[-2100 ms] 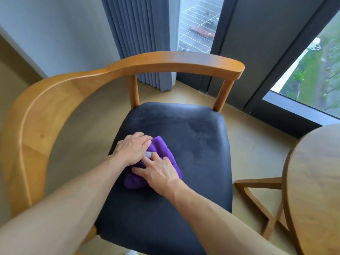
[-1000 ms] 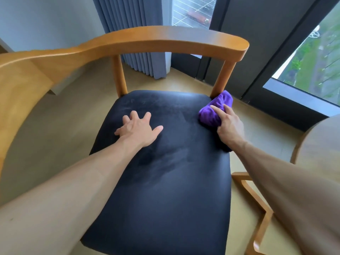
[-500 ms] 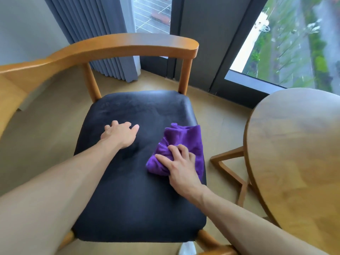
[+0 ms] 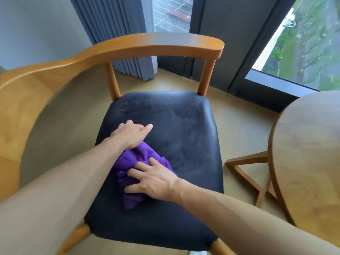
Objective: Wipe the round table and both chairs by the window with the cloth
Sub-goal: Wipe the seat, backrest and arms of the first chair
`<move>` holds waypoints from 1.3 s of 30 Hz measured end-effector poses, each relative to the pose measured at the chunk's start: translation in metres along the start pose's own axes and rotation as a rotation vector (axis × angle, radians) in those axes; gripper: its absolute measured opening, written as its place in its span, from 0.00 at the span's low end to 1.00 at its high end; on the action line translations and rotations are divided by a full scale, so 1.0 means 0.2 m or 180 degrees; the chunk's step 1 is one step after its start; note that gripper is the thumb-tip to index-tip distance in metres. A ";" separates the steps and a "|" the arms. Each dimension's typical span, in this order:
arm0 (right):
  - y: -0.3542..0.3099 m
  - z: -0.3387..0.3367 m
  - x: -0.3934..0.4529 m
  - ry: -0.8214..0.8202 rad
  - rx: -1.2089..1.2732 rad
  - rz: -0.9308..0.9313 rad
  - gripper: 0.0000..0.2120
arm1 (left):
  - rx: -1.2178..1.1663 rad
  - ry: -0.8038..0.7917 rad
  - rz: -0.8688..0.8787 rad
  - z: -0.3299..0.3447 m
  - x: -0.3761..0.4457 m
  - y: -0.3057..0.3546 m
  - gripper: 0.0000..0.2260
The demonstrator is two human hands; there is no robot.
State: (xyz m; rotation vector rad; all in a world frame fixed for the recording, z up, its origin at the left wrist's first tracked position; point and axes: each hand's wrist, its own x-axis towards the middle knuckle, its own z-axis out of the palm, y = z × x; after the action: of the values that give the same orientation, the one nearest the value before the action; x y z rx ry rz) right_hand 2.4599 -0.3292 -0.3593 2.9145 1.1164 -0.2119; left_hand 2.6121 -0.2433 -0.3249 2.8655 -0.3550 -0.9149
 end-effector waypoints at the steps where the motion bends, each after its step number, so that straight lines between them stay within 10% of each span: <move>1: 0.09 0.01 -0.08 -0.0014 -0.0057 0.0096 0.20 | 0.0040 -0.0006 -0.0018 0.00 0.01 0.01 0.26; 16: 0.29 -0.02 -0.76 -0.0349 0.0506 0.2177 0.22 | 0.0179 -0.0062 0.0079 0.03 -0.01 -0.01 0.25; 29: -0.44 -0.09 0.79 0.0488 0.1161 0.0837 0.20 | -0.1468 -0.0920 0.0275 -0.14 0.02 -0.38 0.30; 34: -0.50 -0.03 0.77 -0.0181 0.0473 -0.0563 0.16 | -0.0878 -0.0959 0.0385 -0.08 0.00 -0.43 0.30; 39: -0.45 -0.02 0.46 0.0075 0.0957 -0.0562 0.15 | -0.0611 -0.0792 0.0278 -0.07 -0.04 -0.40 0.28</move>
State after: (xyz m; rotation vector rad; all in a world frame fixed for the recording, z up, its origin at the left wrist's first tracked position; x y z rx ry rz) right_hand 2.4680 -0.2001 -0.3650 3.0758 1.4659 -0.3800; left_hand 2.6296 -0.1639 -0.3233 2.5482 -0.3880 -1.2197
